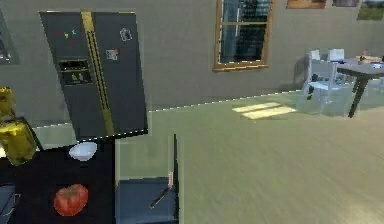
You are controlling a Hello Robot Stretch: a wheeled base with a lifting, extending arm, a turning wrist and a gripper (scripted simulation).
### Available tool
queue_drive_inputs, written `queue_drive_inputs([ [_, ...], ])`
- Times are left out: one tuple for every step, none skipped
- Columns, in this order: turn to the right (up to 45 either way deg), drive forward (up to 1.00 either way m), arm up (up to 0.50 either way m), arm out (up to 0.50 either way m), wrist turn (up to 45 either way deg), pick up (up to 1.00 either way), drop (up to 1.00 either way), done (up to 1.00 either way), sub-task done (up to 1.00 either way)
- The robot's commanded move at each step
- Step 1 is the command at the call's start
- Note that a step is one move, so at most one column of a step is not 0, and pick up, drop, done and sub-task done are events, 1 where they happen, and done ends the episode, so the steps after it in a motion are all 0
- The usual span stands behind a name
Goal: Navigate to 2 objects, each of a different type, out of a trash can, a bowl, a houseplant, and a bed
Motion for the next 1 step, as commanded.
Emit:
queue_drive_inputs([
  [-30.0,0.00,0.00,0.00,0.0,0.00,0.00,0.00,0.00],
])
